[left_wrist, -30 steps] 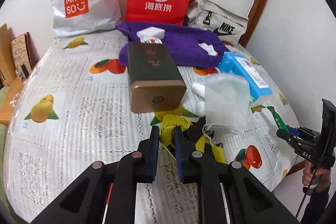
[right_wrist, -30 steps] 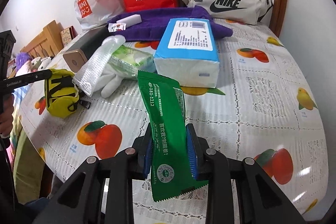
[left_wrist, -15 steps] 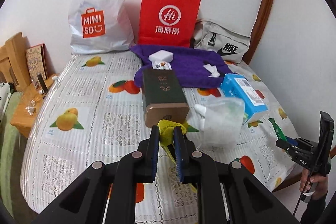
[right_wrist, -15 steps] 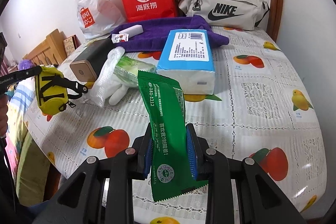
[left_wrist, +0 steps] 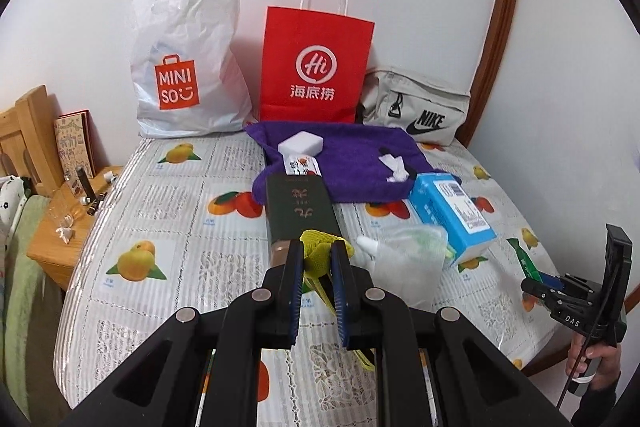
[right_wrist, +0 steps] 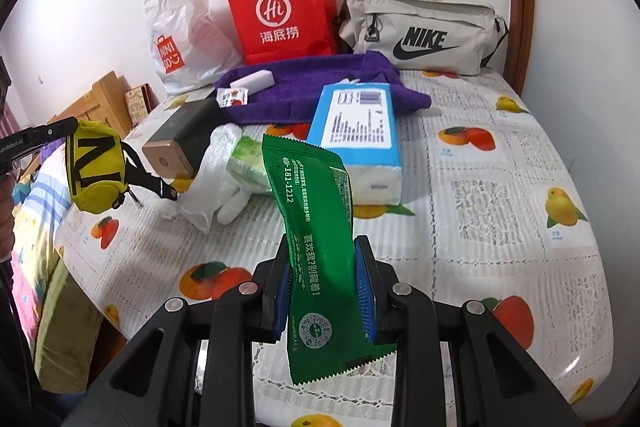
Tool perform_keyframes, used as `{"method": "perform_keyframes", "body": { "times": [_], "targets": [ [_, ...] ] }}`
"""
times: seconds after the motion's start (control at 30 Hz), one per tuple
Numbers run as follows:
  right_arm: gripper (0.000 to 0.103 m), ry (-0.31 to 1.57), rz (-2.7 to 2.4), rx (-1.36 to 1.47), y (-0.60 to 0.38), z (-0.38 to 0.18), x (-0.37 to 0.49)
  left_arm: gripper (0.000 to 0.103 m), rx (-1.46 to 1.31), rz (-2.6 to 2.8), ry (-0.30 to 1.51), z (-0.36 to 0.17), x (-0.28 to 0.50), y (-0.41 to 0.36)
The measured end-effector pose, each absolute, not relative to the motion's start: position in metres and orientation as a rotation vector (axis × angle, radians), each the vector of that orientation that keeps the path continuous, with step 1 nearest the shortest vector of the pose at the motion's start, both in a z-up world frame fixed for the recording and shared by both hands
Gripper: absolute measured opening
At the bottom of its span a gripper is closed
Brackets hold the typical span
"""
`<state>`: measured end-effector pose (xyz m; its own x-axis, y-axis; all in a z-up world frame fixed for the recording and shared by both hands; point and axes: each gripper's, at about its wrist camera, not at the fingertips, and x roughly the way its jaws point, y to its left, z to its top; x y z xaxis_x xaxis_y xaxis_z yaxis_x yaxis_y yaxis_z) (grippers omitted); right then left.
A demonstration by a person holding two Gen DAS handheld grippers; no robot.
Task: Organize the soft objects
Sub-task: 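Carry the green packet and yellow-black bag in both grippers over the purple towel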
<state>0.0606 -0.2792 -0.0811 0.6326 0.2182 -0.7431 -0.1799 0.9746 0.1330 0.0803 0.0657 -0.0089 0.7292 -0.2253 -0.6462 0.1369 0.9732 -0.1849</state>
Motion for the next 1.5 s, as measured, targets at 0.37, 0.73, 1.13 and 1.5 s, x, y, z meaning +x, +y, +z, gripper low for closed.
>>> {"method": "perform_keyframes", "body": {
  "times": [0.37,0.73,1.13,1.5],
  "targets": [
    [0.029,0.813,0.208,0.055,-0.285,-0.053,0.077,0.013,-0.143,-0.190,0.688,0.012,0.091,0.067],
    [0.029,0.776,0.200,0.056,-0.287,-0.027,0.102,0.013,-0.159,-0.189,0.677,0.022,0.109,0.066],
    [0.028,0.774,0.220,0.046,-0.273,-0.014,0.143,0.013,-0.179,-0.190,0.696,0.016,0.142,0.065],
    [0.028,0.795,0.237,0.056,-0.262,-0.020,0.192,0.013,-0.185,-0.199,0.714,0.008,0.179,0.065]
  ]
}}
